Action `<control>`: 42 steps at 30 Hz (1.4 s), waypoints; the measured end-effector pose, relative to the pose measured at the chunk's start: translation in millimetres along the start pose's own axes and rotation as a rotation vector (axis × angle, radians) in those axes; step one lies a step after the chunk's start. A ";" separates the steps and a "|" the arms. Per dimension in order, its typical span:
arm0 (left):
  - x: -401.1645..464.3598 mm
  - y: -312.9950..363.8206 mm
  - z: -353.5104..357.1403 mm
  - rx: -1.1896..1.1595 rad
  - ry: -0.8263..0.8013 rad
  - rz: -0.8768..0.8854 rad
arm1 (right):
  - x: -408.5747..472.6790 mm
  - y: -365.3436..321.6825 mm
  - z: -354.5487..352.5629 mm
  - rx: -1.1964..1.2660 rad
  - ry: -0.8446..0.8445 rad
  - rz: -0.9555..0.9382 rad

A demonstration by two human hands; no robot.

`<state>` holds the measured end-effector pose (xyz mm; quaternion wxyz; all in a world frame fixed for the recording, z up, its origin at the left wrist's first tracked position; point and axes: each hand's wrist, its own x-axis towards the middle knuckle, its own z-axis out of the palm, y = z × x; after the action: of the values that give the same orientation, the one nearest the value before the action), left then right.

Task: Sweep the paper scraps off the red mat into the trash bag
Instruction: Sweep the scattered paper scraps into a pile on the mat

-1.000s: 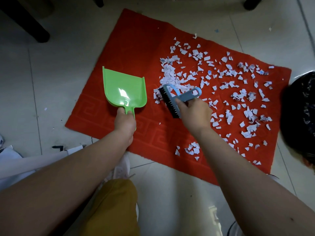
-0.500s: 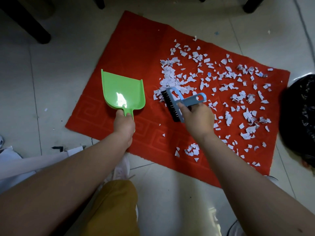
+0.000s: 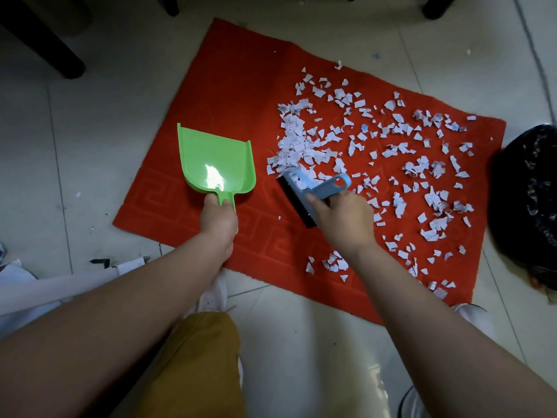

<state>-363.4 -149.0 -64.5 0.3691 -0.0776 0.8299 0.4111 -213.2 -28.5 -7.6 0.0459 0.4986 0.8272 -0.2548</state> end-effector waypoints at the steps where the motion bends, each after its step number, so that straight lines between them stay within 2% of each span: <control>1: 0.0 0.9 1.3 -0.002 -0.005 0.001 | -3.0 -1.9 1.1 0.007 -0.071 -0.030; 4: -1.1 0.9 6.1 -0.002 -0.020 0.010 | -5.8 -5.1 7.6 -0.049 -0.236 -0.075; 8: -4.6 -2.8 6.4 0.003 -0.030 0.016 | 3.6 -1.5 4.0 -0.165 -0.065 -0.012; 11: -3.4 -4.2 5.6 0.000 -0.016 0.012 | 5.5 2.4 -1.9 -0.098 0.029 0.007; 13: -1.6 -3.6 6.2 -0.009 -0.017 0.015 | 2.1 1.2 -1.4 -0.038 -0.067 -0.018; 16: -1.3 -2.8 8.0 -0.014 -0.029 0.020 | -2.6 2.0 7.8 -0.114 -0.216 -0.069; 20: -2.4 -2.3 6.7 -0.021 -0.032 0.016 | 0.6 6.8 3.2 -0.132 -0.047 0.022; 23: -1.1 -1.6 3.2 -0.027 -0.020 0.009 | -2.1 12.7 -8.1 -0.054 0.041 0.029; 25: 0.1 0.2 1.9 -0.024 -0.013 0.012 | -9.5 20.6 -18.0 0.061 -0.044 0.008; 27: 0.0 2.9 2.6 -0.012 -0.011 0.023 | -21.1 29.7 -25.3 0.134 -0.261 -0.012; 29: -1.9 5.3 4.7 -0.011 -0.016 0.038 | -33.8 39.8 -26.2 0.092 -0.441 -0.045; 34: -7.2 4.2 8.7 -0.015 -0.042 0.052 | -49.8 60.5 -13.4 -0.078 -0.566 -0.079; 36: -6.9 2.6 9.0 -0.010 -0.038 0.052 | -49.2 64.6 -9.5 -0.172 -0.550 -0.107; 42: -4.0 -1.5 10.3 -0.010 -0.027 0.051 | -13.5 64.1 -16.5 -0.307 -0.296 -0.147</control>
<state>-354.2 -143.1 -66.7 0.3695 -0.0527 0.8243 0.4257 -149.2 -7.8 -12.9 0.2231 0.3812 0.8748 -0.1991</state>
